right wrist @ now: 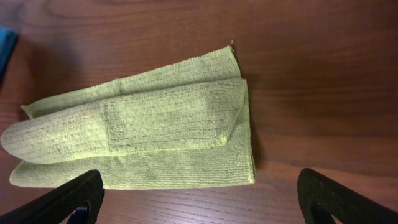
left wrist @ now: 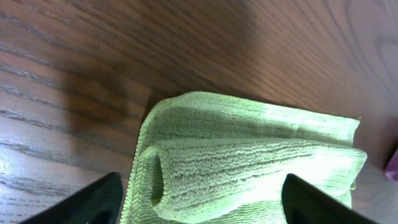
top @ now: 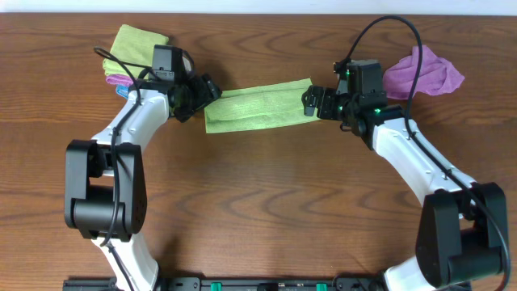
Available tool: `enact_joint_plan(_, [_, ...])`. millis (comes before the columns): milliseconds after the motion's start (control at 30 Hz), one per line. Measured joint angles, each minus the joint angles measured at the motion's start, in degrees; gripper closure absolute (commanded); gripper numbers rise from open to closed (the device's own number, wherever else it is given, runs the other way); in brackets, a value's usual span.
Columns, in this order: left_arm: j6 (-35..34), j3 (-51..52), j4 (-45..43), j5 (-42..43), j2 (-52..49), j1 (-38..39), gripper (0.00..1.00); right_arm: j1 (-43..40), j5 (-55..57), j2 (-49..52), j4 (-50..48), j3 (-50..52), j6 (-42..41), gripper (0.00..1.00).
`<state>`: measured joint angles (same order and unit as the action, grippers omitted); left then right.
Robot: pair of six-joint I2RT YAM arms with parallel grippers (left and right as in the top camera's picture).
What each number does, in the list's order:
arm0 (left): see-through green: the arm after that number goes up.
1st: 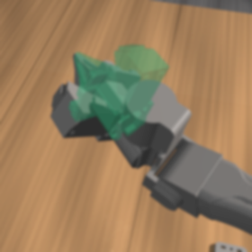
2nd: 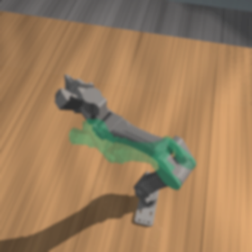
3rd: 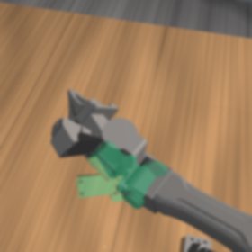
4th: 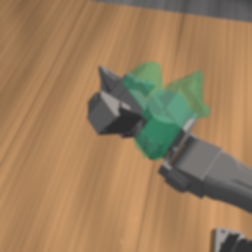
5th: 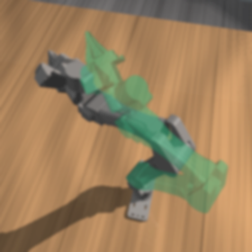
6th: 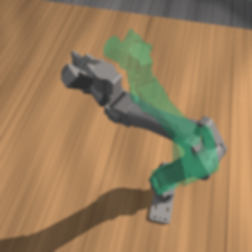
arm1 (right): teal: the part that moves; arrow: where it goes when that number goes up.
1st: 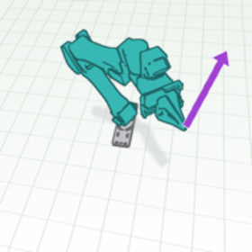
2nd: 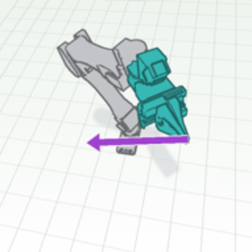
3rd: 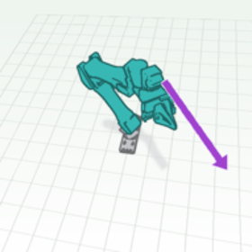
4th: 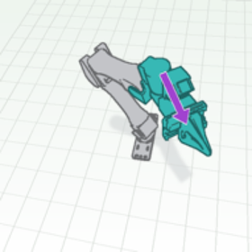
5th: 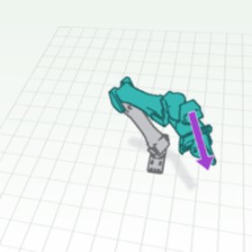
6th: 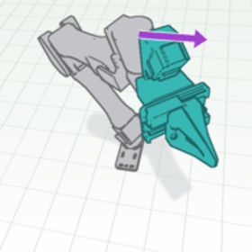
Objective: Fold the cloth
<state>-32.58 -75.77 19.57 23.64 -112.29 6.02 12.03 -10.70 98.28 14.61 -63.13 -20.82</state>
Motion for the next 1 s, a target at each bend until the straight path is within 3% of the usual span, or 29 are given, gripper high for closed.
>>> enact_joint_plan(133, [0.0, -0.9, 0.0, 3.0, 0.0, -0.4, 0.89, 0.0, 0.0, 0.0, 1.3, 0.0, 0.0, 0.01])
enact_joint_plan(167, [-0.1, -1.4, 0.0, 4.0, 0.0, -0.4, 0.94, 0.0, 0.0, 0.0, 1.5, 0.0, 0.0, 0.01])
enact_joint_plan(367, [-0.2, -4.6, -0.1, 7.0, 0.9, 1.0, 0.94, 0.0, 0.5, 0.9, 1.4, 0.0, -1.8, 0.01])
enact_joint_plan(667, [1.2, -4.7, 1.4, 1.9, 0.3, 5.5, 0.94, 0.0, 0.4, 8.9, -2.9, 0.0, -7.9, 0.01])
enact_joint_plan(1000, [1.6, -4.7, 3.0, -1.4, -4.6, 5.5, 0.94, 0.0, 0.0, 10.1, -4.6, 0.0, -9.6, 0.01])
